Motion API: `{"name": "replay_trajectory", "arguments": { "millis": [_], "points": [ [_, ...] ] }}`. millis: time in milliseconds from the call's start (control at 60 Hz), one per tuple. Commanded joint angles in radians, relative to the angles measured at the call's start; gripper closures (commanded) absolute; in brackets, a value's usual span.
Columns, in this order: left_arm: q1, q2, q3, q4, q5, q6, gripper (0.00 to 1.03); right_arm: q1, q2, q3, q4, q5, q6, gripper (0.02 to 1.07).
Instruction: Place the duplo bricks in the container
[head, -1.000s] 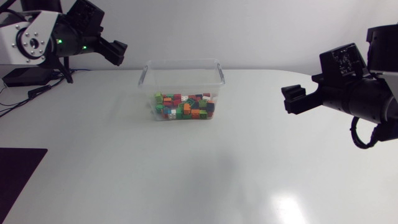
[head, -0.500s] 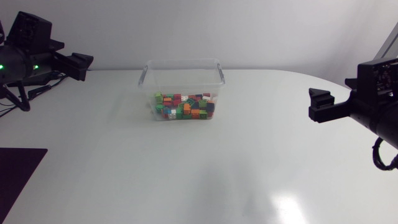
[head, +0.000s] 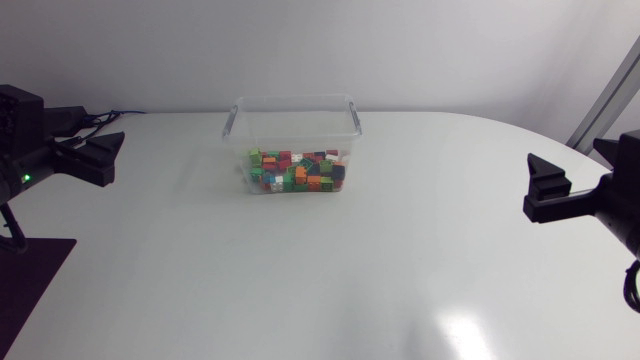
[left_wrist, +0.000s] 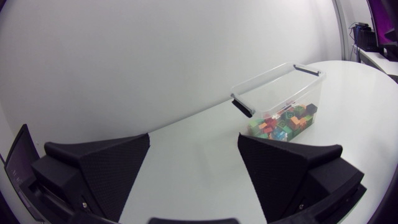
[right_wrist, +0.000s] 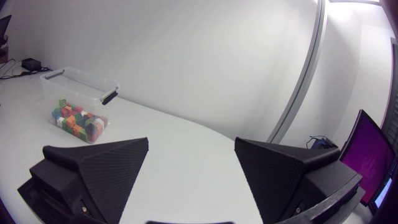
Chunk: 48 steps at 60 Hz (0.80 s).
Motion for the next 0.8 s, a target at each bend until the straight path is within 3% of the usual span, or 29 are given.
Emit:
{"name": "replay_trajectory", "arguments": {
  "millis": [0, 500, 783],
  "points": [
    [0.021, -0.048, -0.049, 0.018, 0.012, -0.023, 0.06, -0.012, -0.052, -0.048, 0.001, 0.008, -0.033, 0.07],
    [0.03, -0.341, -0.3, 0.137, 0.015, -0.139, 0.06, -0.05, -0.298, -0.178, -0.042, 0.011, -0.036, 0.07],
    [-0.013, -0.499, -0.403, 0.102, -0.026, -0.223, 0.06, -0.072, -0.374, -0.262, -0.018, -0.045, 0.042, 0.07]
  ]
}}
